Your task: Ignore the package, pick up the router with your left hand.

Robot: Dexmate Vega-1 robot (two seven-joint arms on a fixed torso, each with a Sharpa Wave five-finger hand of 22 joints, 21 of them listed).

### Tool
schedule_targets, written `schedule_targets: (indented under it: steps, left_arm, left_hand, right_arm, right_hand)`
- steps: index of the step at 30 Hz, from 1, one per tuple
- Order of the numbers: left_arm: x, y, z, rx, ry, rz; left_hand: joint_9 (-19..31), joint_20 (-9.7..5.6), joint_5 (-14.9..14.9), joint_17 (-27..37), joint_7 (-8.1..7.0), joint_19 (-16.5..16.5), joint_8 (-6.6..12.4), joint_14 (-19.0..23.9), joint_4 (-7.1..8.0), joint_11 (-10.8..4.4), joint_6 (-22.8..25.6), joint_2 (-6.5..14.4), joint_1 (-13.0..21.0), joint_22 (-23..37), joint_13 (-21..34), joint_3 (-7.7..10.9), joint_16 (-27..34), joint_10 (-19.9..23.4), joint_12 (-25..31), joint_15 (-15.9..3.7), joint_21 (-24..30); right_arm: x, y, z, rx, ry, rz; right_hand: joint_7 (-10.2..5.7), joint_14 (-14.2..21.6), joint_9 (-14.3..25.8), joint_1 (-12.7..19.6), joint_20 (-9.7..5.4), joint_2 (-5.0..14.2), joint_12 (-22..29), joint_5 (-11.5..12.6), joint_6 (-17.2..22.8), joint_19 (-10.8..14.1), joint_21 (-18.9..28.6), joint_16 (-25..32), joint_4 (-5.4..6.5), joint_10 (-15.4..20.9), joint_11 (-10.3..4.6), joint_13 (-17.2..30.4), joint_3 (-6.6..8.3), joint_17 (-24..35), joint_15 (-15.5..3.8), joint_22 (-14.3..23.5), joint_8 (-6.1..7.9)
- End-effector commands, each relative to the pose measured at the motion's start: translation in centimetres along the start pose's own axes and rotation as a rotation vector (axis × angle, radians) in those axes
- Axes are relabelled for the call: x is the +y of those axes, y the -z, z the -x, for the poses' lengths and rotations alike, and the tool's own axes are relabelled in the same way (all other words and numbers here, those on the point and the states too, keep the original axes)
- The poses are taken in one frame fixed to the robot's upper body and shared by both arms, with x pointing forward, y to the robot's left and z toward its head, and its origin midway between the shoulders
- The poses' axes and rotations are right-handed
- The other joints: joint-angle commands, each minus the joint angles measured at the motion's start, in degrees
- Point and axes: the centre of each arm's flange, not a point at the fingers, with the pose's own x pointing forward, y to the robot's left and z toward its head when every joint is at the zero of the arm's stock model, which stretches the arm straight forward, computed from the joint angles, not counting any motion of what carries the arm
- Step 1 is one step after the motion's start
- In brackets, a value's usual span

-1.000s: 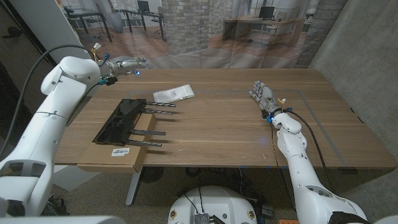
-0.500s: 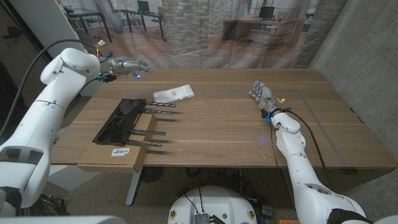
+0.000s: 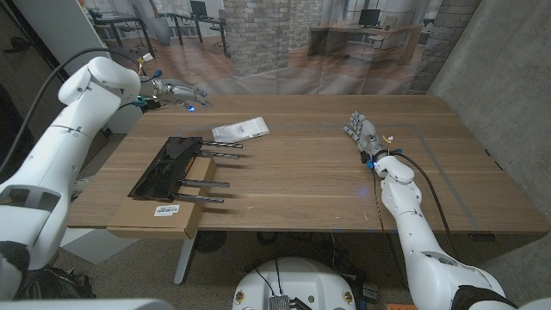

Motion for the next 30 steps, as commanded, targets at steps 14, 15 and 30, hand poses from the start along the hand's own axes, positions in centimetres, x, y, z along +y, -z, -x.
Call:
schedule_targets:
  steps: [14, 15, 30]
  left_arm:
    - [0.25, -0.82, -0.74, 0.084, 0.134, -0.099]
    - [0.22, -0.83, -0.76, 0.086, 0.134, -0.103]
    - [-0.24, -1.07, -1.24, 0.122, 0.165, -0.148]
  left_hand:
    - [0.14, 0.48, 0.40, 0.18, 1.13, -0.28, -0.07, -1.36, 0.09, 0.95, -4.47, -0.31, 6.27, 0.13, 0.32, 0.98, -0.20, -3.29, -0.47, 1.10, -1.60]
    - [0.14, 0.38, 0.40, 0.17, 1.05, -0.25, -0.04, -1.41, 0.10, 0.97, -4.49, -0.36, 6.63, 0.13, 0.33, 0.98, -0.20, -3.32, -0.45, 1.04, -1.66]
    - [0.17, 0.43, 0.40, 0.16, 0.92, 0.07, 0.29, -1.97, 0.31, 0.88, -4.49, -0.68, 10.09, 0.20, 0.43, 0.91, -0.20, -3.47, -0.21, 1.10, -2.27]
  right_arm:
    - [0.10, 0.14, 0.35, -0.002, 0.010, -0.003]
    - [0.11, 0.14, 0.39, -0.001, 0.010, -0.003]
    - [0.22, 0.03, 0.66, -0.004, 0.013, 0.000]
  right_hand:
    - [0.59, 0.27, 0.26, -0.43, -0.94, 2.23, 0.52, 0.61, 0.34, 0.83, 0.44, 0.27, -0.24, 0.27, 0.37, 0.26, 0.02, -0.03, 0.45, 0.16, 0.58]
    - [0.55, 0.29, 0.26, -0.45, -0.94, 2.23, 0.53, 0.61, 0.36, 0.84, 0.44, 0.28, -0.24, 0.31, 0.35, 0.26, 0.02, -0.03, 0.42, 0.16, 0.59]
    - [0.61, 0.33, 0.26, -0.47, -0.94, 2.26, 0.51, 0.64, 0.37, 0.90, 0.42, 0.25, -0.24, 0.37, 0.23, 0.27, 0.06, -0.03, 0.46, 0.16, 0.55]
